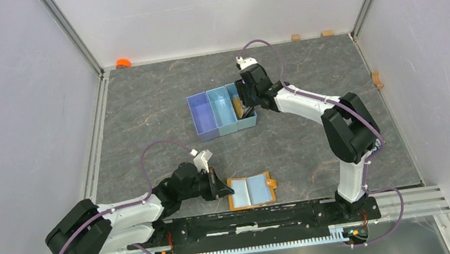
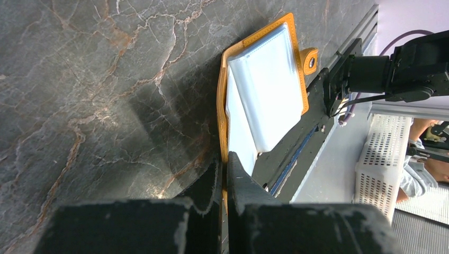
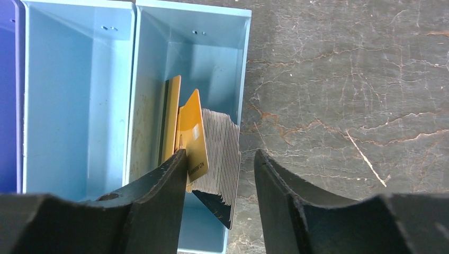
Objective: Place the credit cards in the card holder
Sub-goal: Pick up the credit card from the storage box.
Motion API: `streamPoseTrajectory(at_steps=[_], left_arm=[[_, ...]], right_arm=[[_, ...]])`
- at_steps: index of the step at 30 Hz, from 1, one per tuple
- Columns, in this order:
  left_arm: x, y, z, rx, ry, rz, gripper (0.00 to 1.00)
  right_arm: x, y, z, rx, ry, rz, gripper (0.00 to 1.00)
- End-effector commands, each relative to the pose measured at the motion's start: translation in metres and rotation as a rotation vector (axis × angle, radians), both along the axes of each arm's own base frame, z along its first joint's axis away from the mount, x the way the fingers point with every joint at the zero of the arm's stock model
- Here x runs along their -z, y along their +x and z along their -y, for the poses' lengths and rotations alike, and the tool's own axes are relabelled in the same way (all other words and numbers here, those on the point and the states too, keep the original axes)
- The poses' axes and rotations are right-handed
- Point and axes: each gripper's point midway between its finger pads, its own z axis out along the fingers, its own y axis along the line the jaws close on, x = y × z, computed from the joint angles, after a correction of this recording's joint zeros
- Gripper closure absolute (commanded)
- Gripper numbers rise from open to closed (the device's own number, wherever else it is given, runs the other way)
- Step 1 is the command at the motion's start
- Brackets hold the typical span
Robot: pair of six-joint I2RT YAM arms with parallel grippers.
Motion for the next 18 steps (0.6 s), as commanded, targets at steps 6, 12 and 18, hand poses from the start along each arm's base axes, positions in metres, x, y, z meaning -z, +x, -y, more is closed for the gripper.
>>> streamPoseTrajectory(at_steps=[6,12,18], left_arm=[[-0.005,0.0008,0.0028,0.018,-0.026,0.023,0.98],[-0.0041,0.0002,0.0028,0.02,-0.025,0.02,0.98],[-0.0031,0.0001,0.0024,0.019,-0.023,0.016,0.98]], right_arm=[[-0.0417,0.0143,0.0029,0.015,0.022,0.102,0.52],[-0.0465,0.0149,0.003,0.01,0.025,0.121,0.55],[-0.0454,0.016,-0.0002,-0.007,0.034,0.129,0.6]])
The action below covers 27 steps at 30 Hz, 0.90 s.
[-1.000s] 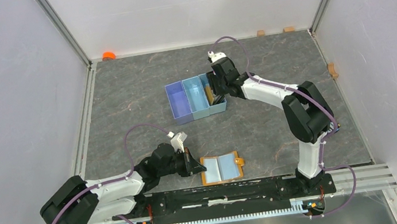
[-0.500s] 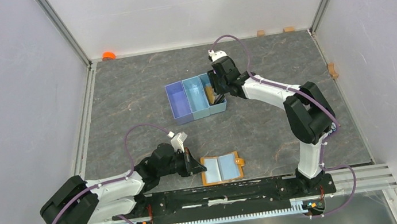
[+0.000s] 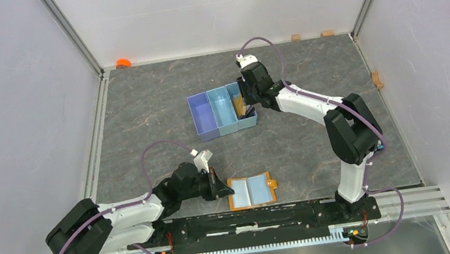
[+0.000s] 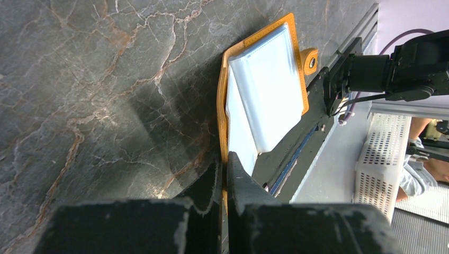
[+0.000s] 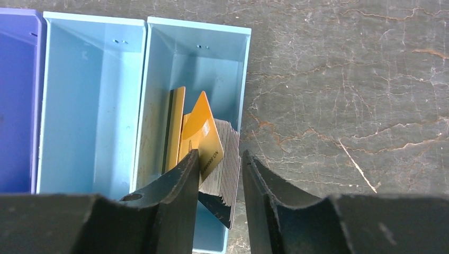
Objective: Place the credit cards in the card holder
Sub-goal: Pick up the credit card from the storage box.
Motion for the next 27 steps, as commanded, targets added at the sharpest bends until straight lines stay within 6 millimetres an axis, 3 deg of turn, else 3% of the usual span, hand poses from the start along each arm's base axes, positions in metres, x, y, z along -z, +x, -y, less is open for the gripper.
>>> streamPoseTrajectory(at_steps=[1,10,27], left_arm=[[-0.003,0.0,0.002,0.017,-0.021,0.017,0.98],[-0.002,0.0,0.001,0.014,-0.02,0.014,0.98],[0.0,-0.001,-0.001,0.004,-0.016,0.005,0.98]], right_arm=[[-0.033,0.012,-0.001,0.003,0.033,0.092,0.62],[-0.032,0.013,-0.011,-0.023,0.086,0.108,0.75],[-0.021,0.012,-0.026,-0.052,0.156,0.083,0.86]])
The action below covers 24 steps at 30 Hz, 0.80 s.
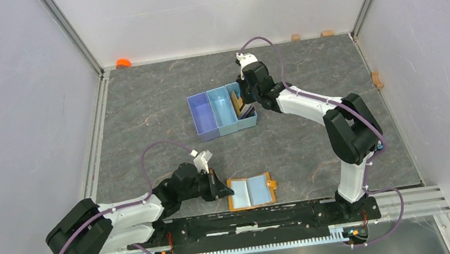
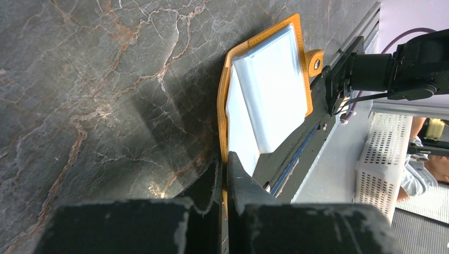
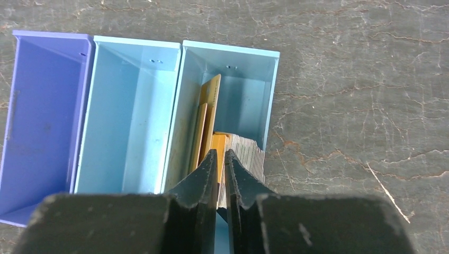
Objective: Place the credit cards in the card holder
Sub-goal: Pick up the credit card from the storage box.
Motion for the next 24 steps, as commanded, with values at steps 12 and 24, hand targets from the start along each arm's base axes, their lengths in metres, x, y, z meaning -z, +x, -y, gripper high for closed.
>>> streamPoseTrajectory(at_steps=[12,24], left_arm=[[-0.002,0.001,-0.001,-0.005,-0.011,0.012,0.98],[0.0,0.002,0.0,-0.003,-0.003,0.007,0.98]], right_arm=[[-0.008,-0.003,0.018,0.021,-0.111,0.05,0.43],[0.022,0.004,0.015,0.025,-0.163,-0.023,0.19]])
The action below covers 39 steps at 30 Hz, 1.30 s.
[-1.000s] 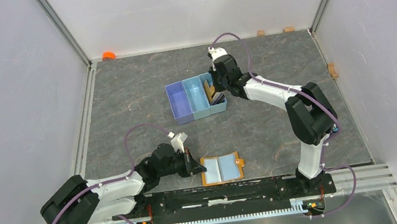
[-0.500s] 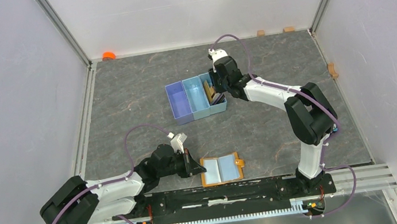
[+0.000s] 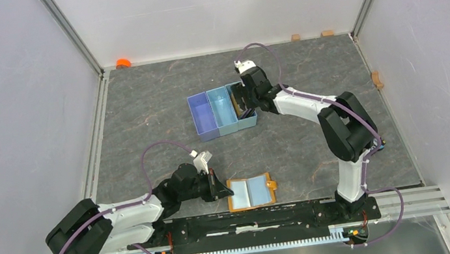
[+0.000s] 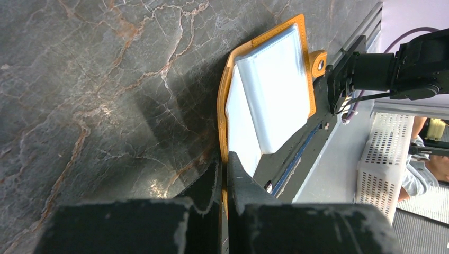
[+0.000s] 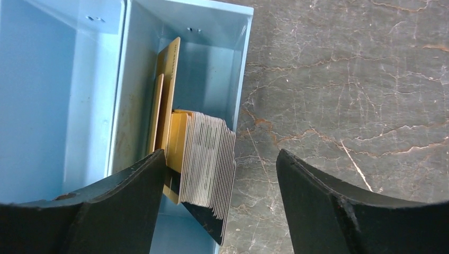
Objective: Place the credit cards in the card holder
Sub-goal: Pick up the credit card from the storage box.
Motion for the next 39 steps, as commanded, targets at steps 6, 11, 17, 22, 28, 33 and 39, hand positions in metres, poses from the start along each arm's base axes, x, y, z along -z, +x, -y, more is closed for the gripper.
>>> streamPoseTrajectory(at_steps=[6,11,17,22,28,33,39], left_arm=[[-0.001,0.002,0.001,0.0,-0.006,0.005,0.98],[-0.003,0.002,0.002,-0.001,-0.013,0.009,0.98],[-0.004,0.002,0.002,0.0,-0.016,0.008,0.98],[-0.004,0.002,0.002,0.001,-0.018,0.008,0.98],[-0.004,0.001,0.001,-0.002,-0.02,0.007,0.98],[-0.004,0.001,0.0,-0.006,-0.018,0.009,0.98],[-0.005,0.002,0.0,-0.007,-0.018,0.01,0.98]], right_arm=[[-0.009,0.013,0.001,0.066,-0.007,0.021,0.26],[-0.024,0.013,0.013,0.112,-0.01,0.045,0.3],[-0.038,0.011,0.021,0.13,0.002,0.071,0.34],[-0.042,0.01,0.019,0.12,0.016,0.073,0.36],[-0.038,0.009,0.015,0.099,0.025,0.064,0.49],[-0.036,0.006,0.014,0.085,0.036,0.064,0.6],[-0.037,0.005,0.012,0.07,0.037,0.066,0.69]])
